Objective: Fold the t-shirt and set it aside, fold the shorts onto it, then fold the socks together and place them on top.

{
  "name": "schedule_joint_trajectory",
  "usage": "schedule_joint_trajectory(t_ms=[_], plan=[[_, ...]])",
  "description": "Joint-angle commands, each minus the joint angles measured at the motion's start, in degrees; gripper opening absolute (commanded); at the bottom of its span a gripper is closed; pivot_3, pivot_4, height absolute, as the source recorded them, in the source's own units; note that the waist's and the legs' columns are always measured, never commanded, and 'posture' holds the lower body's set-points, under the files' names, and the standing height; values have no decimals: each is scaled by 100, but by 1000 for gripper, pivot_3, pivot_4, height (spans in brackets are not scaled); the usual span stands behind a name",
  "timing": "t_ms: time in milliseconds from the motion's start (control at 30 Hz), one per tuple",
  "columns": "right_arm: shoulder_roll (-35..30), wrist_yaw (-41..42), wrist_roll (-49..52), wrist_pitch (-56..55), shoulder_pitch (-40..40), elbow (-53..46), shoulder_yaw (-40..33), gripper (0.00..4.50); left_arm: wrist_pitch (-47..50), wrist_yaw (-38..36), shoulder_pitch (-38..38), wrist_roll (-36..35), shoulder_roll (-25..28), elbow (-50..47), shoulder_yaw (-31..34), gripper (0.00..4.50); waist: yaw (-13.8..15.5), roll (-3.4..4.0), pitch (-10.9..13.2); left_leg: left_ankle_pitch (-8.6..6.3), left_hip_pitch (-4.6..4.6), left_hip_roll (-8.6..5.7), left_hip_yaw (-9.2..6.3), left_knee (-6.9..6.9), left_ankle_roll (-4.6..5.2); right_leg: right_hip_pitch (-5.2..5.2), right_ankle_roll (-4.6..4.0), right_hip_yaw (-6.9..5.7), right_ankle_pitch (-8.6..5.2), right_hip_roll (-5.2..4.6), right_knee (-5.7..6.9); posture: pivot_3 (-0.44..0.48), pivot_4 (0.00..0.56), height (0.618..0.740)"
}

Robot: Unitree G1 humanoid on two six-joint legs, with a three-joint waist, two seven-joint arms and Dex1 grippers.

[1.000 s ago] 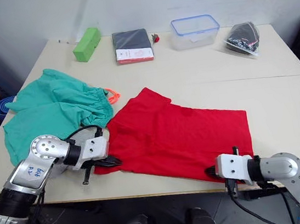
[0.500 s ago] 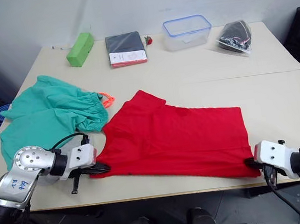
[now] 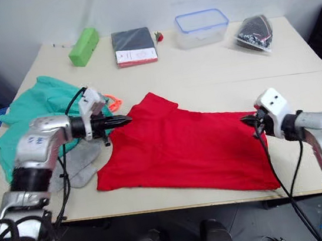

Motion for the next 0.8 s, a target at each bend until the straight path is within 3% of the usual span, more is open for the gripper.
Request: schedule_joint_trajectory(t_ms=[33,200,367,433,567,800], plan=[[26,172,-356,-573,-340,732,131,398,-452,146,-445,351,-109,816,-69,955,-2,-2,1,-1,-2,-1,5,0,1,-4,1,-1,1,2,3,0,150,740],[124,143,-438,-379,-544,939,116,1980,-813,145,-601,586,-202,1481,-82,2581,-27,-3,1,-4,-62,0,22,12,4,-74,4,3,2,16,24,0,150,740],[56,128,-427,-343,-442,838,35,3723,-1088,158,-713,737,-302,1929,-57,4187,-13,-10,6,4,-69,4,19,33,0,-75,6,1,3,27,32,0,150,740],[9,75,-385,-213,-340,697,-60,4431,-1203,198,-801,792,-329,2154,-40,4500,-12,-12,7,11,-69,3,19,36,1,-74,12,2,6,25,32,0,150,740],[-93,-75,-29,427,-18,170,-644,4488,-1328,316,-1002,784,-340,2562,105,4500,4,-12,7,16,-69,2,17,37,1,-74,14,4,8,8,37,0,150,740],[336,-642,580,1625,231,-553,-1359,4488,-1293,334,-1205,665,-497,2966,406,4500,-10,-12,7,16,-71,2,17,34,1,-75,15,2,9,10,35,0,150,740]])
